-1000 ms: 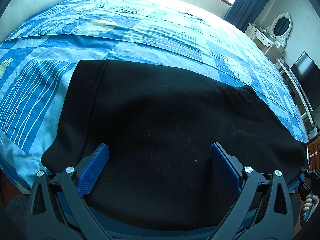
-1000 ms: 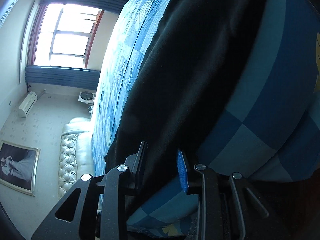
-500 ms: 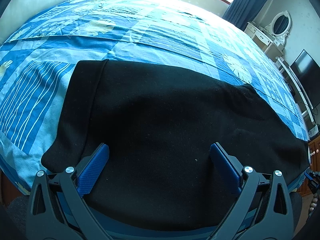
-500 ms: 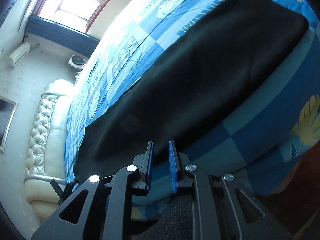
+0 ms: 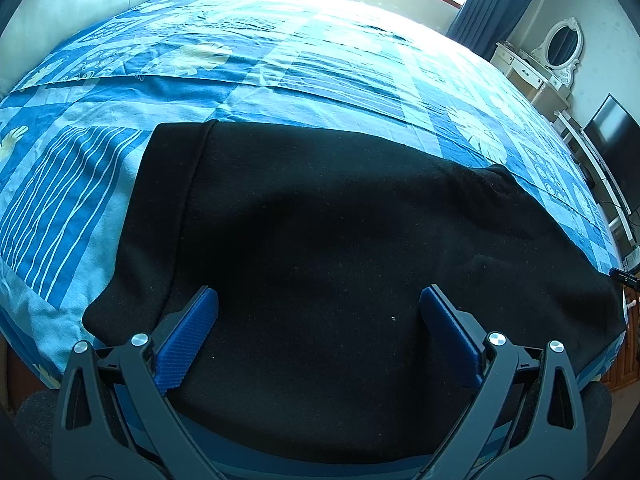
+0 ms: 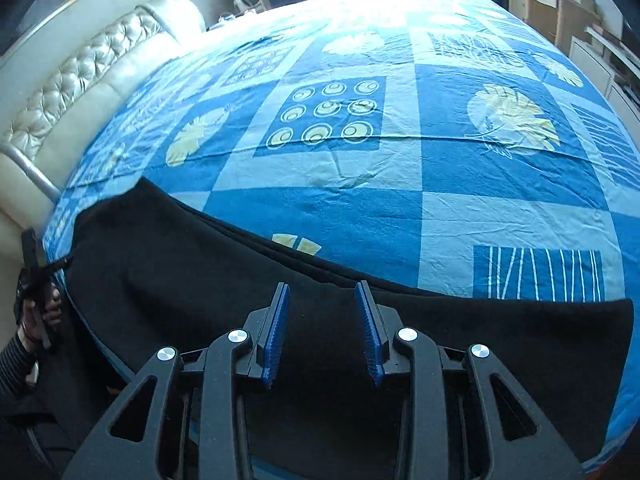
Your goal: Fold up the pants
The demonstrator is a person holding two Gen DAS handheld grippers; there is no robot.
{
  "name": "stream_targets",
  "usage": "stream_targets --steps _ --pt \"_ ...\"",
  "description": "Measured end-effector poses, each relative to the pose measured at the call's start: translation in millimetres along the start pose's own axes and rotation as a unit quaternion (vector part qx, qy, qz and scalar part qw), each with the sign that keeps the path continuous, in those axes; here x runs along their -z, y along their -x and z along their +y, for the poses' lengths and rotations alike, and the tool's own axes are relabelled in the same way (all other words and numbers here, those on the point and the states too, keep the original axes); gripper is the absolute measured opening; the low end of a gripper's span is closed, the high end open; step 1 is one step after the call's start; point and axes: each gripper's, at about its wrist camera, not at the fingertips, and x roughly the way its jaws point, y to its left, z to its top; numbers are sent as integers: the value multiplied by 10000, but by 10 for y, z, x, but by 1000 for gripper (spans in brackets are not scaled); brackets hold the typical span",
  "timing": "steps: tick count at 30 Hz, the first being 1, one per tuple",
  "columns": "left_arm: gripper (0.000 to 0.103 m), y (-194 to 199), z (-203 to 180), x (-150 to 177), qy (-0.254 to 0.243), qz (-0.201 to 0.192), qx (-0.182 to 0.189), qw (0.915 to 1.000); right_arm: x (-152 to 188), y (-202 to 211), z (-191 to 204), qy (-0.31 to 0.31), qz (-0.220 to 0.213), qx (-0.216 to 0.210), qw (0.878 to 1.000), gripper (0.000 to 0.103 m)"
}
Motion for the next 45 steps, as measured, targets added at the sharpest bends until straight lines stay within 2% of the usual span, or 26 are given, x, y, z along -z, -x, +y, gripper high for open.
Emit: stream_targets --steps 4,10,11,12,14,17,21,23,25,26,27,29,32,36,38,39,41,45 --pt "101 -2 -20 17 -40 -26 -52 10000 -54 -250 182 720 376 316 9962 35" --pt "101 -12 -29 18 -57 -38 -83 9999 -104 -412 239 970 740 408 9917 33" --pt "101 -12 -29 18 -57 -37 -83 9999 -105 -409 249 969 744 366 9918 25" --pt "101 -13 -29 18 -57 -36 -84 9999 -107 -398 272 997 736 366 9916 13" --pt "101 -13 -28 18 -53 -35 -81 9999 -139 -339 315 1027 624 508 9915 6" --pt "101 -14 -29 19 -57 -38 -85 9999 -223 -222 293 791 240 634 9946 4" --pt "101 -23 -39 25 -78 -58 -118 9999 -201 -458 271 627 414 743 9944 4" --pt "101 -22 -38 29 -113 -70 -123 9998 -207 -399 208 344 235 602 9973 6" --pt "101 -20 -33 31 -144 -76 -113 9998 -189 -225 50 -243 -139 263 9993 12" --pt "101 -19 -29 31 -148 -77 -105 9998 -151 -106 -49 -545 -382 178 9976 25" --pt "101 -22 -28 28 -143 -75 -98 9998 -96 23 -164 -838 -624 64 9945 44" --pt "101 -21 -27 26 -135 -71 -97 9998 61 299 -443 -1371 -1064 -154 9847 58" --pt "101 -21 -30 28 -135 -72 -98 9998 367 690 -1003 -2185 -1480 -248 9642 58" --pt "101 -20 -28 29 -127 -59 -100 9999 943 1125 -1847 -3473 -1979 -233 9163 58" --pt "101 -16 -26 25 -110 -43 -92 9999 1246 1207 -2169 -3996 -2020 -271 8937 58" --pt "101 -15 -22 21 -99 -31 -84 9999 1371 1219 -2284 -4157 -1988 -209 8872 58" --pt "101 -15 -13 11 -72 -2 -57 10000 1556 1201 -2425 -4298 -1880 -113 8831 58" --pt "101 -21 -8 -12 -68 102 -32 9999 1731 1012 -2554 -4411 -1694 -235 8810 58"
